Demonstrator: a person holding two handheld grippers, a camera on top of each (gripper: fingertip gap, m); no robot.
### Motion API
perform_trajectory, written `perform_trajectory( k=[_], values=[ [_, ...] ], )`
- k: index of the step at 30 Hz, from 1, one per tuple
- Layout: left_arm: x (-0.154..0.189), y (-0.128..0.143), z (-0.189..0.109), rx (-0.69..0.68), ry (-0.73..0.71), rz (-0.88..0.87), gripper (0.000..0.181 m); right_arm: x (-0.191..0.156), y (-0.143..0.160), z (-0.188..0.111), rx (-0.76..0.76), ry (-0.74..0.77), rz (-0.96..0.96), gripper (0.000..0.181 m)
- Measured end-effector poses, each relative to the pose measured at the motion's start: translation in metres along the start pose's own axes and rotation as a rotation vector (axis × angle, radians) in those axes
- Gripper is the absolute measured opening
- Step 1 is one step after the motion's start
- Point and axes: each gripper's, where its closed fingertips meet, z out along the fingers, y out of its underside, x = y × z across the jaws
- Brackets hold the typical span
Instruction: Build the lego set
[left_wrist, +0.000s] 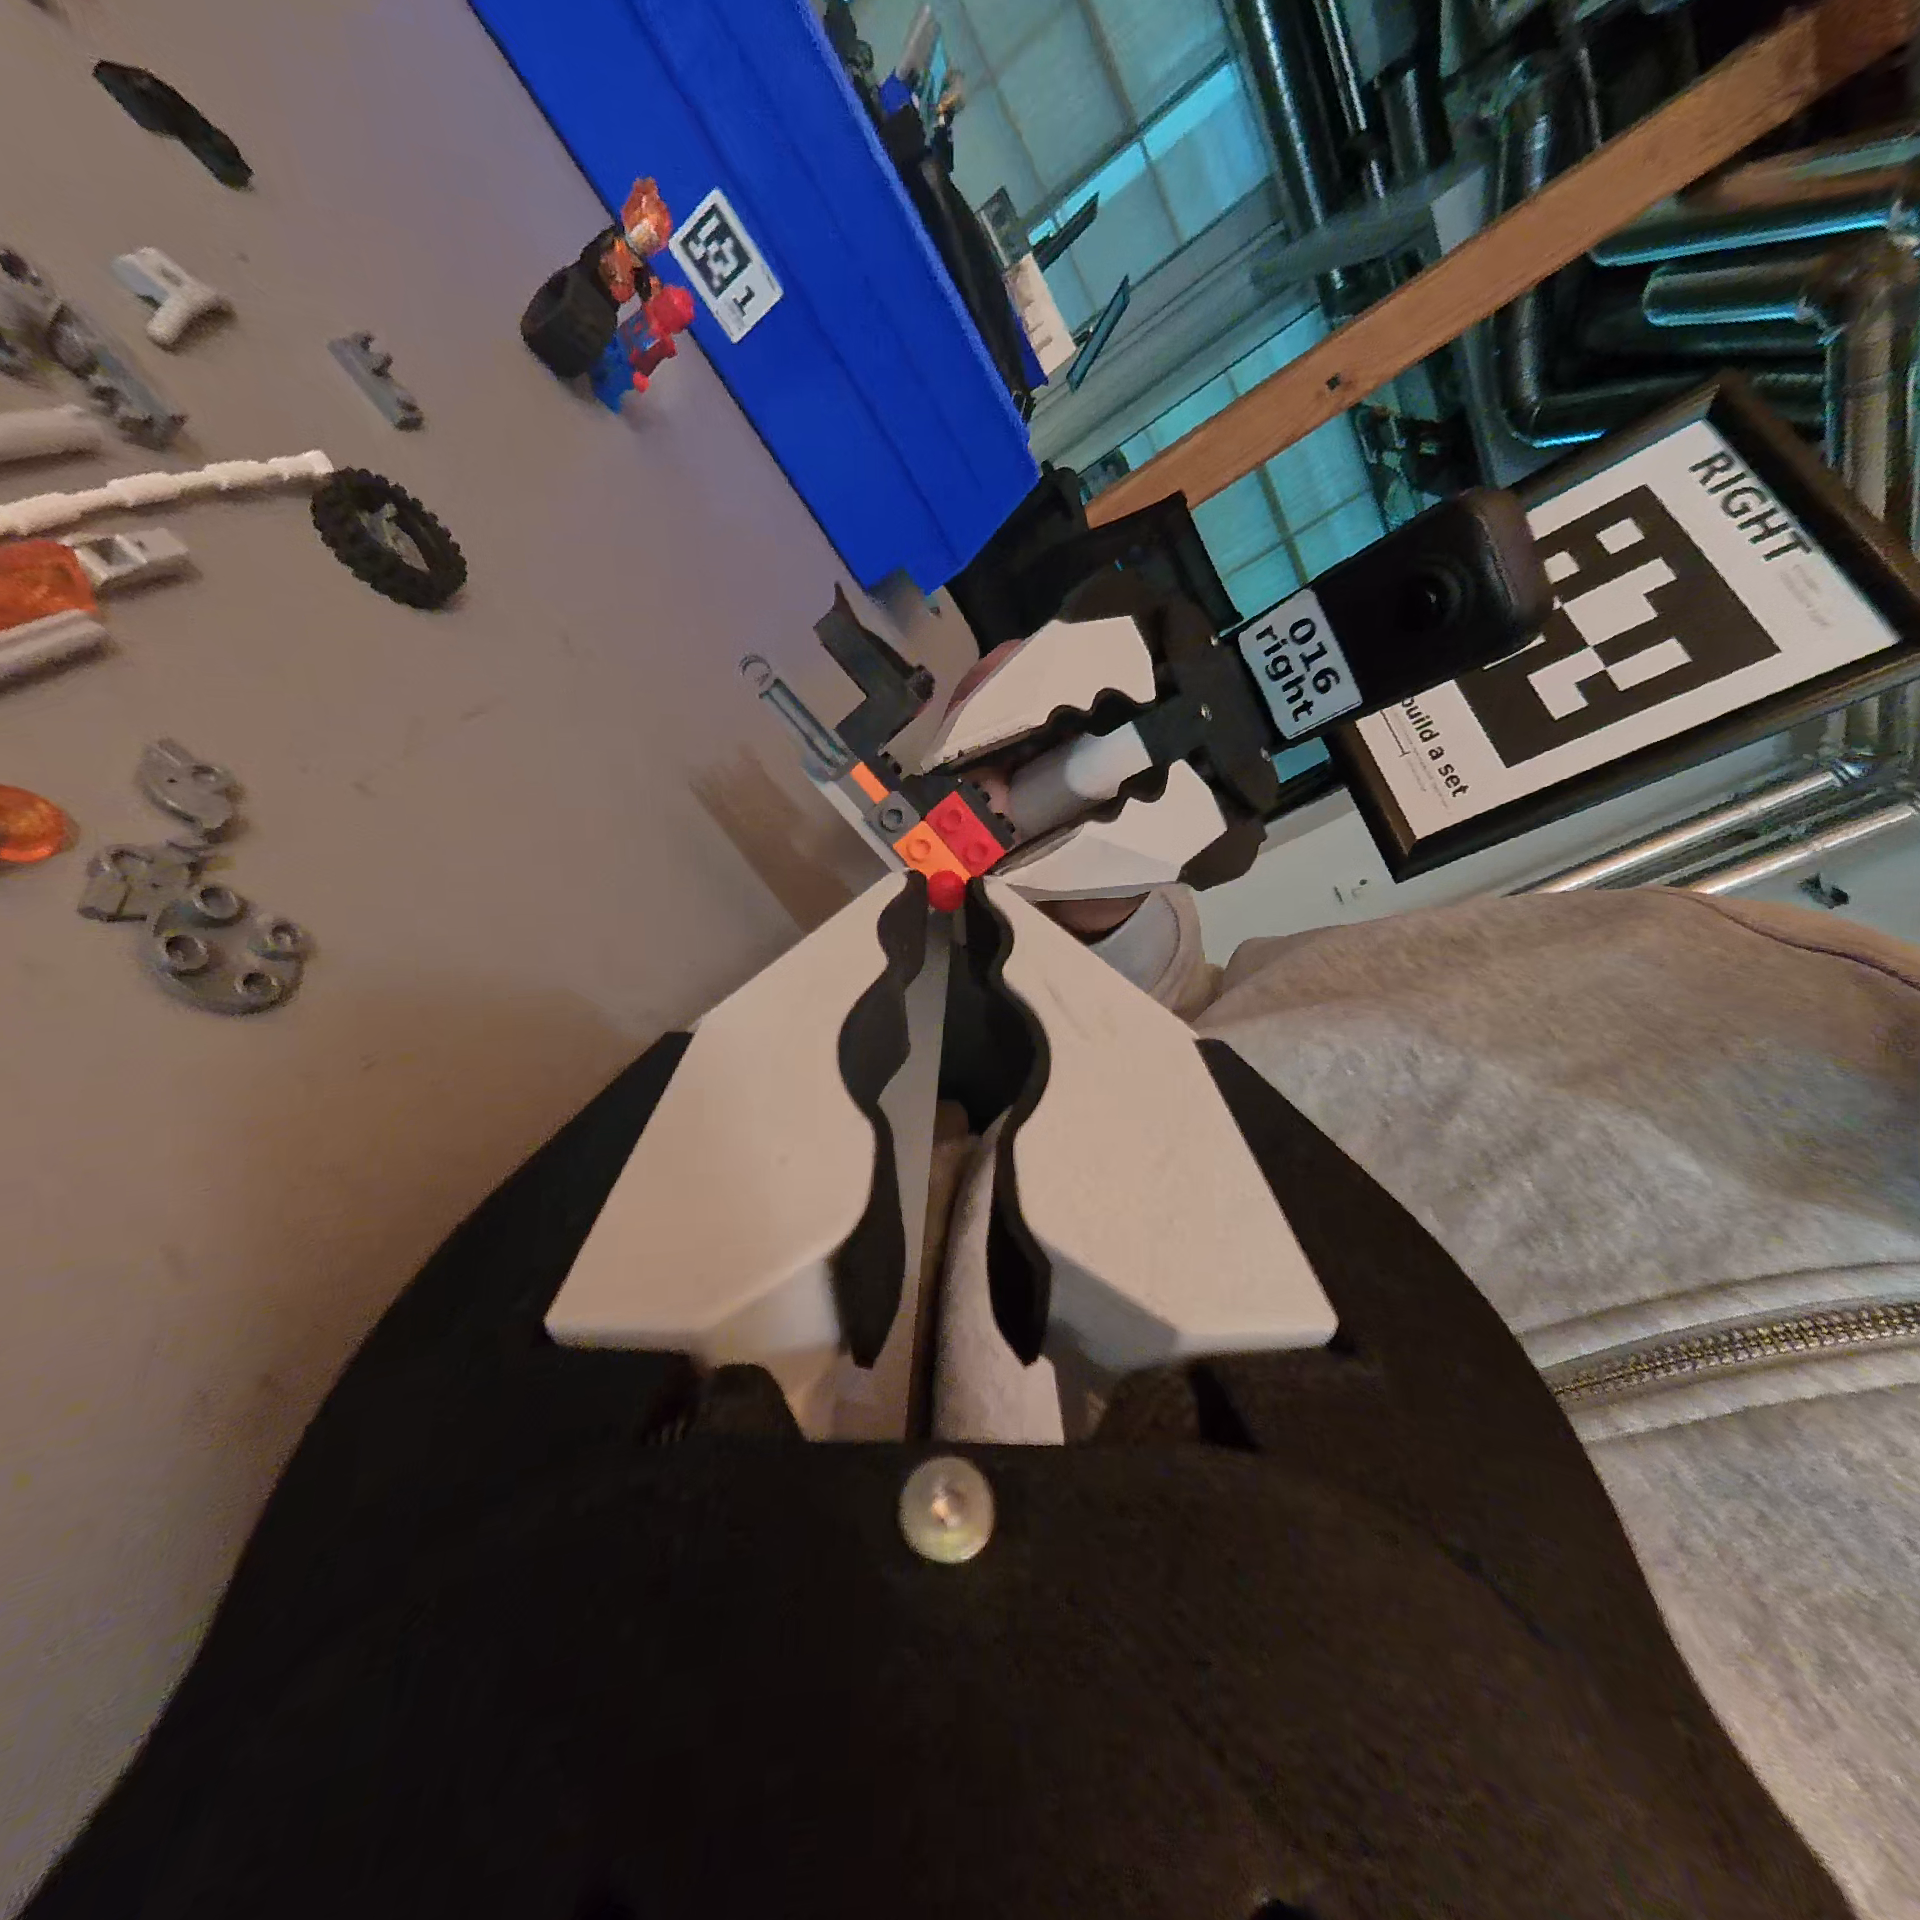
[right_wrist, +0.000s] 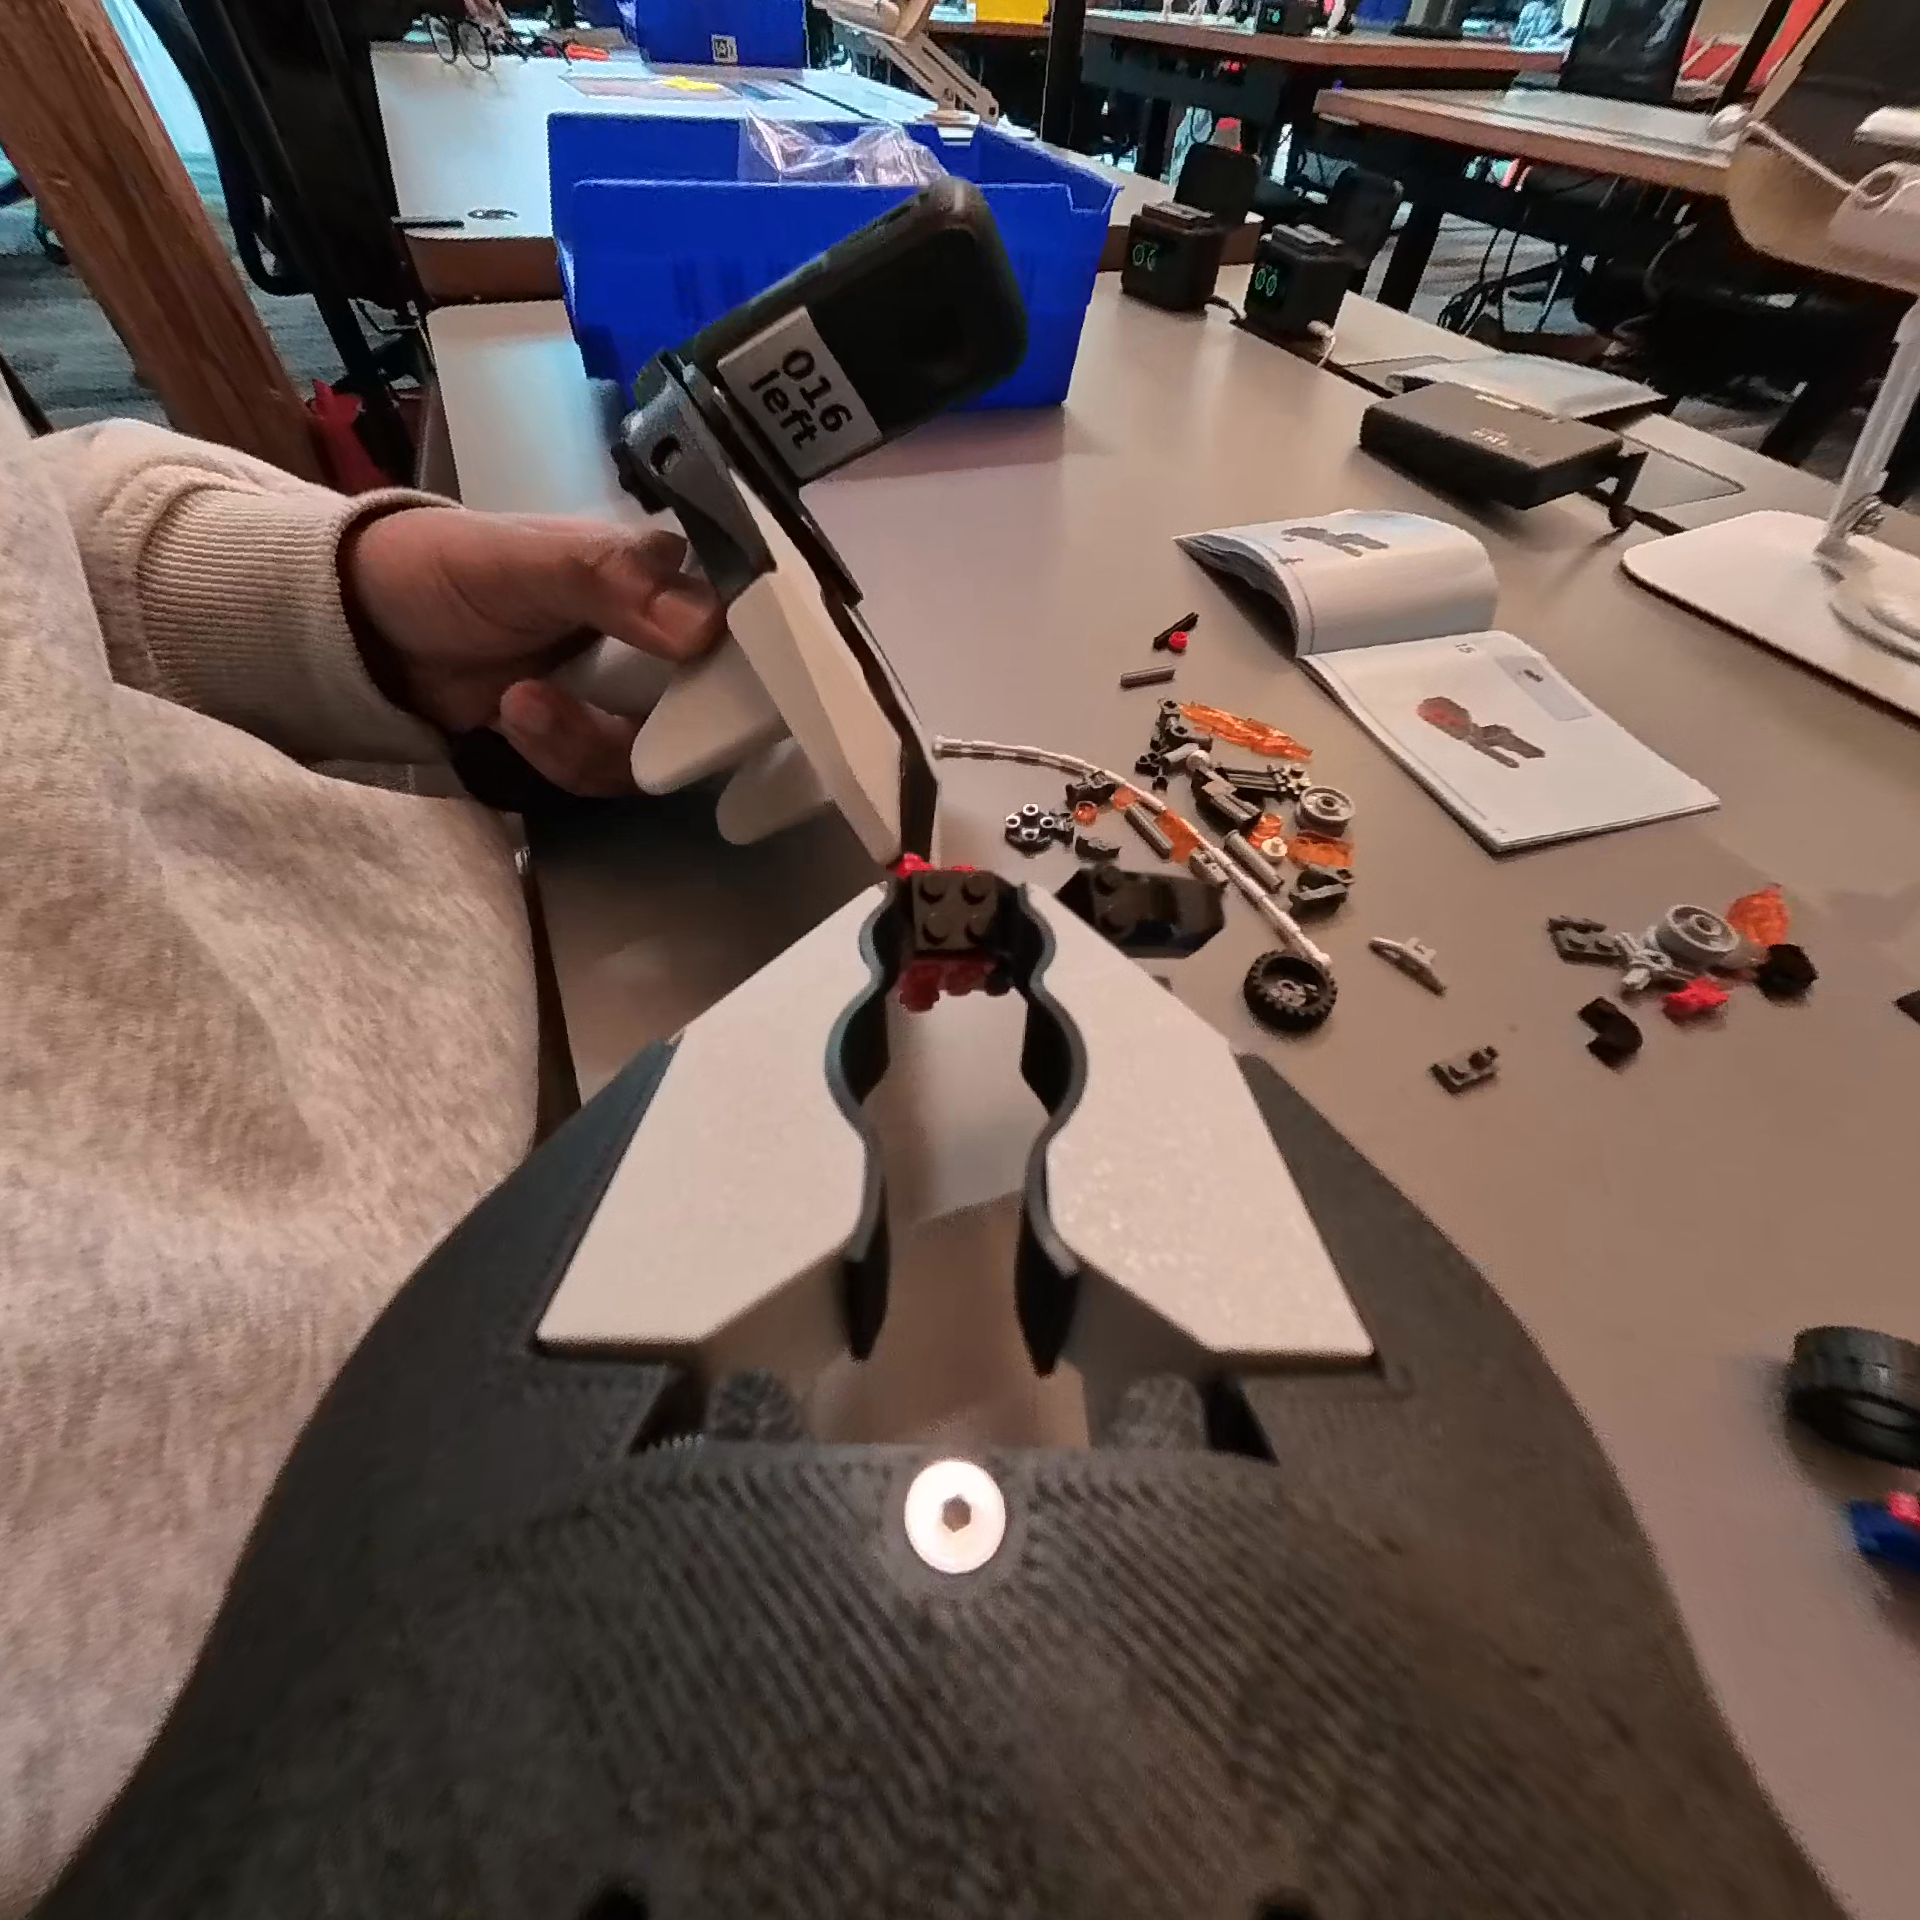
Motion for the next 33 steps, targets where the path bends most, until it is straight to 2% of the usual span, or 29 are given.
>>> perform_trajectory(
  k=[8, 14, 21, 25, 33],
  values=[
    [-0.009, 0.011, 0.004, -0.06, -0.048, -0.02, 0.004, -0.004, 0.009, 0.004, -0.056, -0.011, 0.008, 0.018],
    [-0.013, 0.016, 0.006, -0.094, -0.067, -0.04, 0.004, -0.003, 0.024, 0.009, -0.155, -0.009, 0.048, 0.018],
    [-0.013, 0.015, 0.003, -0.079, -0.065, -0.056, 0.004, -0.002, 0.037, 0.01, -0.225, -0.008, 0.093, 0.018],
    [-0.015, 0.018, 0.001, -0.094, -0.09, -0.045, 0.004, -0.007, 0.048, 0.005, -0.281, -0.014, 0.123, 0.018],
    [-0.013, 0.022, 0.004, -0.113, -0.09, -0.031, 0.004, -0.011, 0.057, -0.014, -0.3, 0.012, 0.157, 0.02]
  ],
)
